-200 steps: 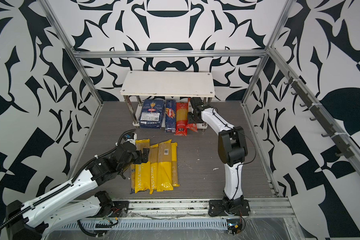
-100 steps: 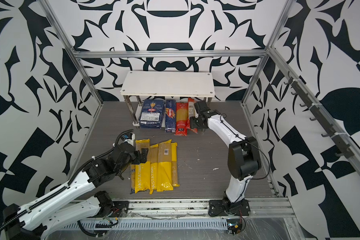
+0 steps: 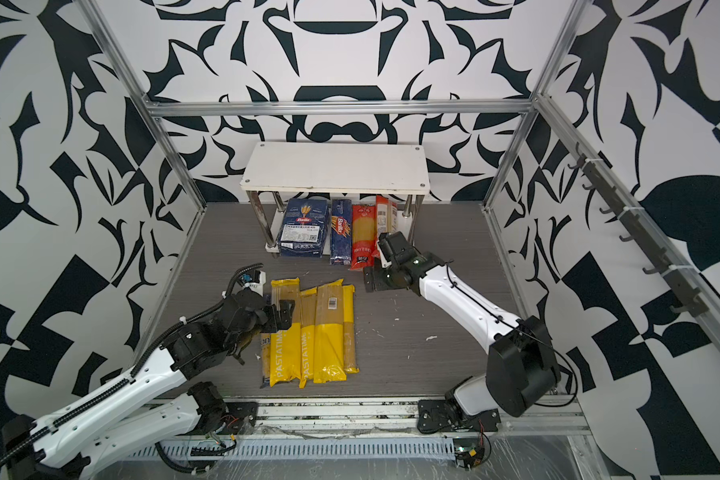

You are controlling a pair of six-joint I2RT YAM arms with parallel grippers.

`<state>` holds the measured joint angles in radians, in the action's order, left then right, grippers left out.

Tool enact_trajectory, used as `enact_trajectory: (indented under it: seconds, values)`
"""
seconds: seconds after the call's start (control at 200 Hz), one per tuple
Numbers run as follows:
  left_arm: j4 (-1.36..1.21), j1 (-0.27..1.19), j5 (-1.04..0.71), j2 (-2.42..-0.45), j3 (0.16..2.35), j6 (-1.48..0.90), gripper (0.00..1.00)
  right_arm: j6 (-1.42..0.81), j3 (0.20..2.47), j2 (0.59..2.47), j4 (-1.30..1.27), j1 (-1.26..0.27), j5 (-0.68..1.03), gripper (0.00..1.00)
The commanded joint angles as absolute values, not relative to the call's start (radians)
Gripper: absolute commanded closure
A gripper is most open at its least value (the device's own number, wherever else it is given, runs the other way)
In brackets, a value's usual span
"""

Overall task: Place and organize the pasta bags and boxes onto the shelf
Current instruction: 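Release the red-and-white bag and move right gripper to the yellow bags, then grasp the nearest yellow spaghetti bag with the right gripper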

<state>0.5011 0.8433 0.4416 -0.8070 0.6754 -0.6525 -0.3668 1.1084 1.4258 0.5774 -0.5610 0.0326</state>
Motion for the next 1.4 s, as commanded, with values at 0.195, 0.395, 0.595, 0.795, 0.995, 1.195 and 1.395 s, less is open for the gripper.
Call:
enact_trajectory:
  seconds: [0.195,0.395,0.595,0.795,0.995,1.195,1.395]
  values:
    - [0.571,0.839,0.446,-0.71,0.618,-0.719,0.01,-0.487,1.031,1.366,0.527,-0.768,-0.019,0.0]
    - [0.655,0.839,0.484,-0.609,0.602,-0.744,0.01,-0.537,1.031,1.385,0.534,-0.897,-0.067,0.0]
    - [0.706,0.84,0.499,-0.481,0.572,-0.792,0.01,-0.592,1.012,1.412,0.496,-0.966,-0.054,0.0]
    - [0.714,0.839,0.499,-0.404,0.545,-0.817,0.01,-0.655,1.034,1.514,0.48,-1.069,-0.08,0.0]
    - [0.719,0.839,0.486,-0.407,0.548,-0.819,0.01,-0.71,1.078,1.624,0.518,-1.154,-0.136,0.0]
    - [0.711,0.839,0.479,-0.423,0.549,-0.815,0.01,-0.745,1.086,1.675,0.514,-1.192,-0.143,0.0]
    - [0.709,0.839,0.48,-0.422,0.549,-0.815,0.01,-0.754,1.111,1.753,0.53,-1.221,-0.139,0.0]
